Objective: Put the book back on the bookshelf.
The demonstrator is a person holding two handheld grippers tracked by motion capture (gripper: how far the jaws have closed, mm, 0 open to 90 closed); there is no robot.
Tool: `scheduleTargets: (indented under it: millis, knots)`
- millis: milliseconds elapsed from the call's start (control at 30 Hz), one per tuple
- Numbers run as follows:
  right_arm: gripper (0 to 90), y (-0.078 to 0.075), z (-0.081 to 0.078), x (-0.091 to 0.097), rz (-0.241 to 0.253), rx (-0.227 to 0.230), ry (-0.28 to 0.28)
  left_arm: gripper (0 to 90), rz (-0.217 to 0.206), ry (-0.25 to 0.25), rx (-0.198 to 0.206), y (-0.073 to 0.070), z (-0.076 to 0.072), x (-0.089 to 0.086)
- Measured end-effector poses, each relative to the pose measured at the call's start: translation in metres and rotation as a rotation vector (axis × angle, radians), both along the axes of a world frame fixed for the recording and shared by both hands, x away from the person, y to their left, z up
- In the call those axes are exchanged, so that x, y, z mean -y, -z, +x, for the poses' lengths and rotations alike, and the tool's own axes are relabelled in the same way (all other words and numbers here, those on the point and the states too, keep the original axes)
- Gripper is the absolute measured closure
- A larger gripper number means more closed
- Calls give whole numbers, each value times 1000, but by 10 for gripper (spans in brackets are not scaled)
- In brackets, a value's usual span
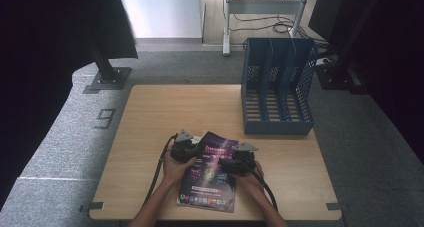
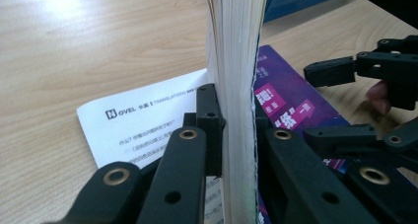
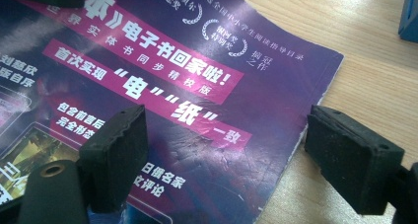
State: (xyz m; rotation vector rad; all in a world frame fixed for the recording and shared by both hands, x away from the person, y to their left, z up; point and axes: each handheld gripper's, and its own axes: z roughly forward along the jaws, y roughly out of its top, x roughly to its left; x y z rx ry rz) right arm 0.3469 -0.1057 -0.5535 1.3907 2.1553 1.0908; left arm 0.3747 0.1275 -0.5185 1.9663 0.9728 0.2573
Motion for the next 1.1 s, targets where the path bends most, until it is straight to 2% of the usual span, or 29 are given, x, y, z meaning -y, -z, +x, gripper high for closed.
scheduleTargets:
  millis: [233, 400, 533, 633, 733, 933, 1100]
  knots:
    - [166, 0, 0, 1, 2, 0, -4, 838, -48, 7, -12, -1, 0, -3]
    - [167, 0, 0, 1, 3, 0, -3, 841, -56, 15, -5, -1, 0, -4]
    - [187, -1, -1, 2, 9, -3, -8, 842, -71, 34, 4, -7, -3, -3]
    - [193, -10, -3, 5, 36, 20, 5, 843, -69, 50, 24, -15, -6, 0]
    - [195, -25, -7, 11, 86, 58, -3, 843, -74, 60, 45, -22, -10, 4]
    - [189, -29, -8, 18, 100, 65, -2, 843, -107, 72, 82, -38, -16, 3]
    - [174, -34, -10, 19, 115, 57, -4, 843, -113, 83, 103, -45, -20, 4]
